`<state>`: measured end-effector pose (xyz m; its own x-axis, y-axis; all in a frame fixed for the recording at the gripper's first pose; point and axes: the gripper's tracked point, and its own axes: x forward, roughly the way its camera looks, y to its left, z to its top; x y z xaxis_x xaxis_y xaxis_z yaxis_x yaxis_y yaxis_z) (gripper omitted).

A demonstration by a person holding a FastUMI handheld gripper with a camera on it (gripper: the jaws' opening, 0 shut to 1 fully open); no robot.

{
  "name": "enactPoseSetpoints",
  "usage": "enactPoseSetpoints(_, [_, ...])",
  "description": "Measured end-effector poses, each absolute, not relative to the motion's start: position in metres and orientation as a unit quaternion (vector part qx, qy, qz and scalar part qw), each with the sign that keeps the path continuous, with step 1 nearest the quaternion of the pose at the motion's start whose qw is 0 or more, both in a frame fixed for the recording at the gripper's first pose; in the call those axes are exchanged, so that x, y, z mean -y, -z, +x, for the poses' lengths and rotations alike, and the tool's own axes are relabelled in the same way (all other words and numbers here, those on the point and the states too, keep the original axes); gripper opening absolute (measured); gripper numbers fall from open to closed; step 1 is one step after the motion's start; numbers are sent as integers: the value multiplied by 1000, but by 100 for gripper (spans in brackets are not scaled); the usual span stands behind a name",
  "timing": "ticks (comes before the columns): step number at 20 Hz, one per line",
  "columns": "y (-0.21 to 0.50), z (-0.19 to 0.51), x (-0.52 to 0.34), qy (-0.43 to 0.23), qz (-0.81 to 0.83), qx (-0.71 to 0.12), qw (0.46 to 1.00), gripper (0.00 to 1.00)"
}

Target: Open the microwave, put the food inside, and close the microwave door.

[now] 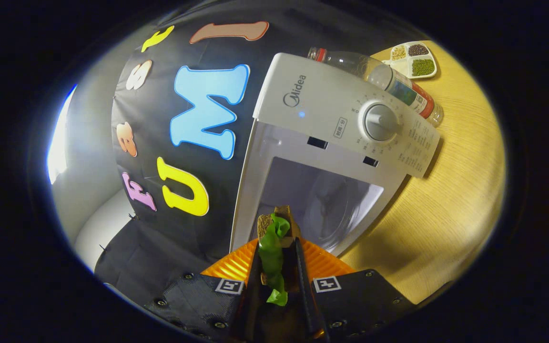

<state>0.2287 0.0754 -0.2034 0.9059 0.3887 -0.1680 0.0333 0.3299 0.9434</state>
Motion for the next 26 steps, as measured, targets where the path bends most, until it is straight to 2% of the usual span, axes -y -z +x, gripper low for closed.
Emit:
enactPoseSetpoints(4, [217,255,-92,-101,569,-162,800,38])
enactPoseSetpoints(13, [249,316,-90,-29,587,-111,802,38])
enactPoseSetpoints(22, [308,322,-101,19,551,-183,814,38])
enactPoseSetpoints(25, [303,315,-100,9,521,-198,830,44])
enactPoseSetpoints(26, [294,310,-95,7,506,-194,840,59])
